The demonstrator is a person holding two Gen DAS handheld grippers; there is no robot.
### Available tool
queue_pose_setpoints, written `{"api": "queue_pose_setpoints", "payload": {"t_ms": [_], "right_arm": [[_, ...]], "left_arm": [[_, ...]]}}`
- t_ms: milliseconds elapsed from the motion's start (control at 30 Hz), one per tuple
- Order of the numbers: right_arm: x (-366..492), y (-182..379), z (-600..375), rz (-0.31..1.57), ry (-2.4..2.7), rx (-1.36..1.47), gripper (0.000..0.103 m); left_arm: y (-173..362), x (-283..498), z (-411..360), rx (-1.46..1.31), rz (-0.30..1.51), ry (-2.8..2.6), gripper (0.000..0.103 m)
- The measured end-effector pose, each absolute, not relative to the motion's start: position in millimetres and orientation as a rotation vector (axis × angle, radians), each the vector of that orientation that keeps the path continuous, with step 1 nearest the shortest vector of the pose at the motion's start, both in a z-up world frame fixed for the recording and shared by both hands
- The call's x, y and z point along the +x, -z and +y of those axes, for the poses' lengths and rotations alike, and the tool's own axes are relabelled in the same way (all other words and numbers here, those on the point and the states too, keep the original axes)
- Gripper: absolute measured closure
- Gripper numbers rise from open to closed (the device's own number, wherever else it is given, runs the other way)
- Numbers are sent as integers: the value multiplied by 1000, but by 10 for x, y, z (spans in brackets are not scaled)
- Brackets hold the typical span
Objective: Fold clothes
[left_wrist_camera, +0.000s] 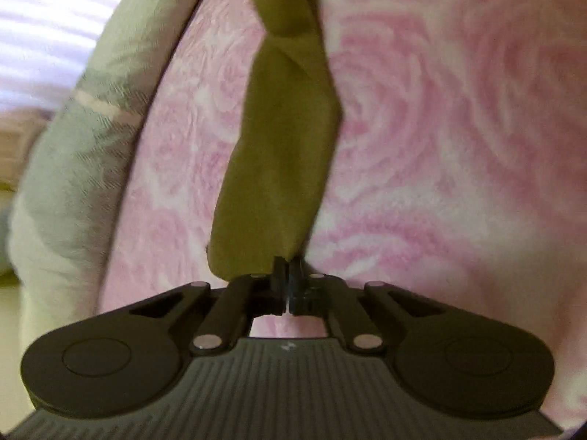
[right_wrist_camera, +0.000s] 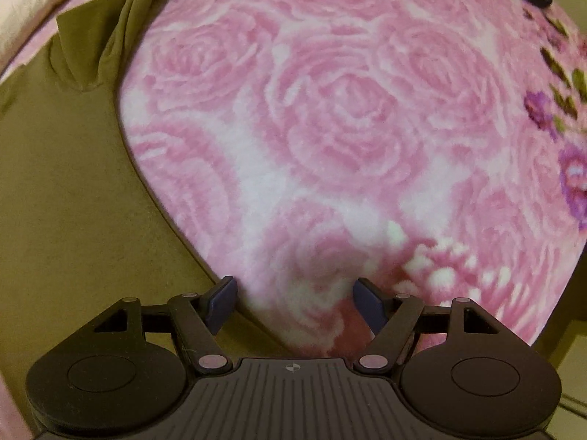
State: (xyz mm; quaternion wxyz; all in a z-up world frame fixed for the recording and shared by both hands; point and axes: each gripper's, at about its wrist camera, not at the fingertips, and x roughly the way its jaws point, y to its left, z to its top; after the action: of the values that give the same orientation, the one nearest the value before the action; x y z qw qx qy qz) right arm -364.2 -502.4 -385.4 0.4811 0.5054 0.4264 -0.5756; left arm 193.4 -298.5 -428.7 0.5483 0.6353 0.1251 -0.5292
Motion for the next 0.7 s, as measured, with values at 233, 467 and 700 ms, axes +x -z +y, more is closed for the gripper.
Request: {"api": "queue_pose_setpoints", "payload": {"t_ms": [233, 467, 700], "right_arm": [[-3537, 3876, -5119, 1079, 1454, 1244, 29], [-3508, 3896, -5106, 1077, 1474, 1227, 29], [-3550, 3885, -5097, 1064, 1457, 1236, 29]], "left_arm": [[2988, 3049, -2759, 536, 1069, 1288, 103], [3120, 4041, -2606, 70, 1190, 951, 100], [3920, 3887, -2262, -153, 1439, 696, 66]]}}
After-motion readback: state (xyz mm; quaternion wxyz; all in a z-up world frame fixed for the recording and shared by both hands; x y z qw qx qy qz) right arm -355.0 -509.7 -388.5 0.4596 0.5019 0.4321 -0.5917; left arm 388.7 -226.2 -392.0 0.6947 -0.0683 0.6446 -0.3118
